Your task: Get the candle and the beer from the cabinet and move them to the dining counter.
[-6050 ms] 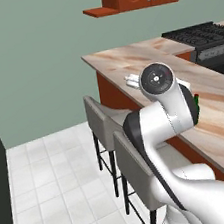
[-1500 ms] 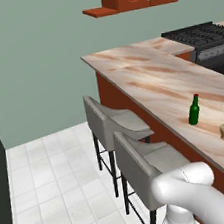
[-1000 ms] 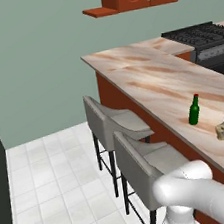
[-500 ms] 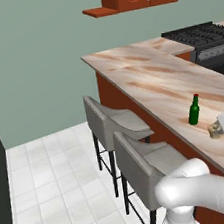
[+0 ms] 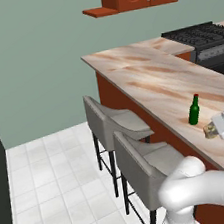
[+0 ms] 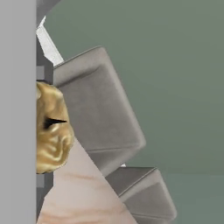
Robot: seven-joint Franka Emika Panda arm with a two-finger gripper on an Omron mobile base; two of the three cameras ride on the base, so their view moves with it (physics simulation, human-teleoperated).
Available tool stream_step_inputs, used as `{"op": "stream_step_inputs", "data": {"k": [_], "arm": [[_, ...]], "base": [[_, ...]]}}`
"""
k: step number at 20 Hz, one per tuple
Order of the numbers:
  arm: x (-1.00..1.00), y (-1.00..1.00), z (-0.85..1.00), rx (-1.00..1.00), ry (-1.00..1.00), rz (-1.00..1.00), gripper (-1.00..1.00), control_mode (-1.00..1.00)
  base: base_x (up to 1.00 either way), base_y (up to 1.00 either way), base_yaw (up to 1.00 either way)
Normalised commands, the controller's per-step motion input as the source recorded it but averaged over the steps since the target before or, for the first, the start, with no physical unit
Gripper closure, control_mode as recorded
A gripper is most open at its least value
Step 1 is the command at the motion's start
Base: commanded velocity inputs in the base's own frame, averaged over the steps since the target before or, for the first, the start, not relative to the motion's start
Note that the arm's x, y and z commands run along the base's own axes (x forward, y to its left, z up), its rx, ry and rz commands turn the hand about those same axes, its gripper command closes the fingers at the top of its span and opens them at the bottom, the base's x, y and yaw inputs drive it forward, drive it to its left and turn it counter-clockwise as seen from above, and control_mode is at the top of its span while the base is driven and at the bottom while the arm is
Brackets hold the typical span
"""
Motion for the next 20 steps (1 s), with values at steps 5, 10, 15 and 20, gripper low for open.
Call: {"op": "stream_step_inputs", "data": {"k": [5,10,15,20], "arm": [[0.30,-0.28,-0.37,0.00,-0.01,0.09,1.00,-1.00],[0.41,-0.21,-0.30,0.00,-0.01,0.05,1.00,-1.00],[0.43,-0.14,-0.32,0.00,-0.02,0.00,1.00,-1.00],[0.35,-0.13,-0.36,-0.01,-0.06,0.00,1.00,-1.00]], "base": [[0.00,0.00,0.00],[0.00,0.00,0.00],[0.00,0.00,0.00],[0.00,0.00,0.00]]}}
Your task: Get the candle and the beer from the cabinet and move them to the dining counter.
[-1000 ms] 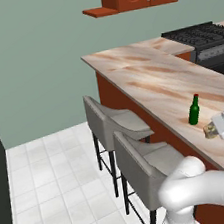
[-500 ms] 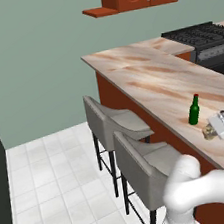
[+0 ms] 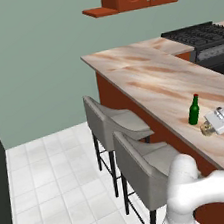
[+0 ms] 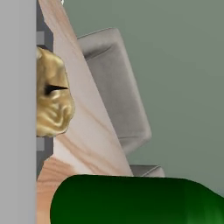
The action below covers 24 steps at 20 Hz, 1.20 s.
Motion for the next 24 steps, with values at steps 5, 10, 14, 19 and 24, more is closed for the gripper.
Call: {"op": "stream_step_inputs", "data": {"k": [5,10,14,19,24], "arm": [[0.11,-0.07,-0.42,-0.02,-0.13,0.00,1.00,-1.00],[0.02,-0.13,-0.39,-0.02,-0.15,0.00,-1.00,-1.00],[0.00,-0.25,-0.07,0.00,-0.07,0.00,-1.00,-1.00],[-0.01,-0.23,0.03,0.00,0.00,0.00,-1.00,-1.00],[-0.21,-0.18,0.20,0.00,0.00,0.00,-1.00,-1.00]], "base": [[0.00,0.00,0.00],[0.00,0.00,0.00],[0.00,0.00,0.00],[0.00,0.00,0.00],[0.00,0.00,0.00]]}}
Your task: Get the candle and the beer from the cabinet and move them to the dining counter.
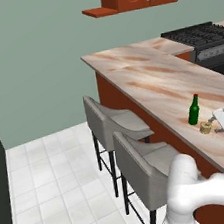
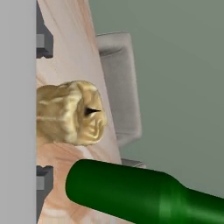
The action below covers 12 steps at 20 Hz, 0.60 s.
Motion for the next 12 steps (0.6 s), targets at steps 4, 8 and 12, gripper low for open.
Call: {"op": "stream_step_inputs", "data": {"k": [4,8,12], "arm": [[-0.37,-0.06,0.37,-0.03,0.10,-0.12,-1.00,-1.00],[-0.48,0.00,0.30,-0.07,0.14,-0.25,-1.00,-1.00],[-0.55,0.04,0.19,-0.21,0.04,-0.23,-1.00,-1.00]], "base": [[0.00,0.00,0.00],[0.00,0.00,0.00],[0.00,0.00,0.00]]}}
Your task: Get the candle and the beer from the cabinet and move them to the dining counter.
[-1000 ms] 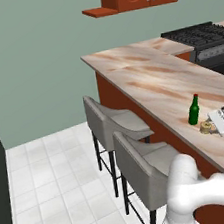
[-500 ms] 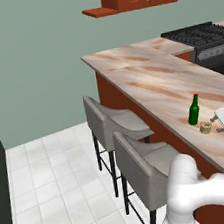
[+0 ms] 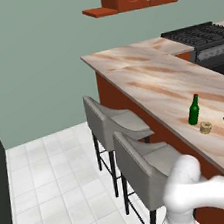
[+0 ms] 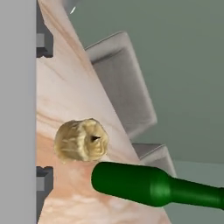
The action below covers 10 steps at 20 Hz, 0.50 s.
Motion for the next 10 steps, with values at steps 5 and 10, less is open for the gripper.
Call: {"op": "stream_step_inputs", "data": {"k": [5,10], "arm": [[-0.53,0.23,0.29,-0.27,0.00,-0.07,-1.00,-1.00],[-0.40,0.30,0.48,-0.14,0.03,-0.03,-1.00,-1.00]], "base": [[0.00,0.00,0.00],[0.00,0.00,0.00]]}}
